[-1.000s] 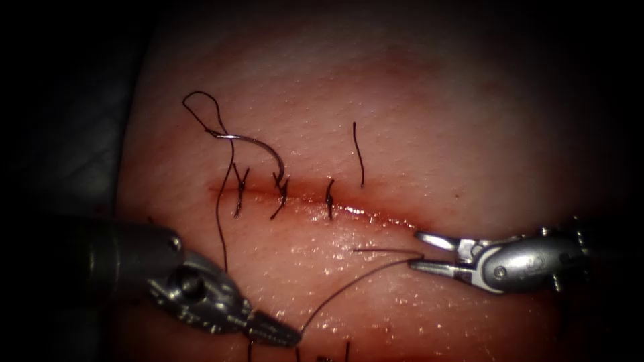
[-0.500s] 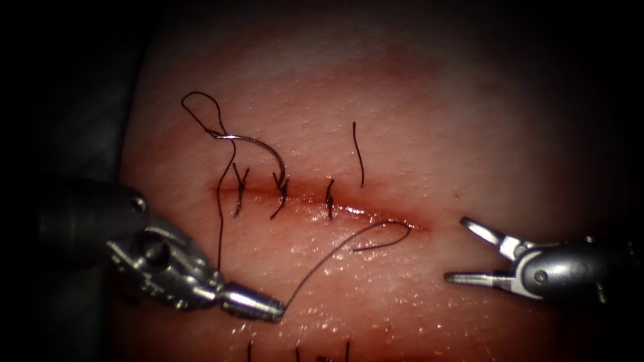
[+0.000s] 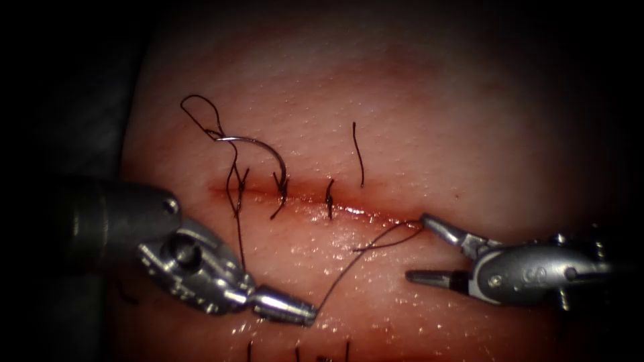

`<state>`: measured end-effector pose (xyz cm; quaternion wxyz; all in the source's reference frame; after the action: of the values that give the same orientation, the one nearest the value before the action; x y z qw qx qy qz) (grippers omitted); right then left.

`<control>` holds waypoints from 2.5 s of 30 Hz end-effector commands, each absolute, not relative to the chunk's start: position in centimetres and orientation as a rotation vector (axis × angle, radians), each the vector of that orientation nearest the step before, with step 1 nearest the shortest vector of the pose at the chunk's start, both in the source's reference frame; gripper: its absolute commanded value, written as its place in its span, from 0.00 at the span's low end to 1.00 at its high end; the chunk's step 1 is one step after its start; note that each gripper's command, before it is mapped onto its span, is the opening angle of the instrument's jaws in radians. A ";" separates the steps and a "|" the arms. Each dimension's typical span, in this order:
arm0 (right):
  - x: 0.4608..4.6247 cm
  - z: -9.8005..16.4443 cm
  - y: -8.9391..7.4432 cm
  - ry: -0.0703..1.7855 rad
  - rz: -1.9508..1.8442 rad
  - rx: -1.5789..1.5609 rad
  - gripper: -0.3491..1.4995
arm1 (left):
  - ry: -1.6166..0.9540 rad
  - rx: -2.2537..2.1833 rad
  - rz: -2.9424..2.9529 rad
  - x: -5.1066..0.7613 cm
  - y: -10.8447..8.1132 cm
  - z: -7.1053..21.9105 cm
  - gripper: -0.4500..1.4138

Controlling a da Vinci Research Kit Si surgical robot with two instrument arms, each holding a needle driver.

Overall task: Wound Closure
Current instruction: Use the right gripper to handoff more suture to the left gripper.

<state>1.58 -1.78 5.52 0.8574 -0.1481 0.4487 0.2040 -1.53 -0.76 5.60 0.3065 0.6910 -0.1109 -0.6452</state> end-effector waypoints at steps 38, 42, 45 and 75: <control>1.59 5.5 -1.8 0.893 0.192 -0.314 0.00 | 0.046 1.830 -2.218 -1.71 -0.7 5.7 0.74; 1.60 5.6 -1.8 0.894 0.191 -0.317 0.00 | 0.029 1.758 -2.347 -1.69 -0.6 5.8 0.75; 1.60 5.6 -1.8 0.896 0.195 -0.315 0.00 | -0.024 1.680 -2.395 -1.71 -0.6 5.8 0.61; 1.34 5.7 -1.7 0.927 0.245 -0.299 0.00 | -0.097 1.523 -1.604 -1.65 -1.1 5.8 0.56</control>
<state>1.26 -1.64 5.63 0.8754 -0.1425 0.4463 0.1189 -1.61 -1.08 5.72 0.4476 0.6149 -0.0393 -0.6480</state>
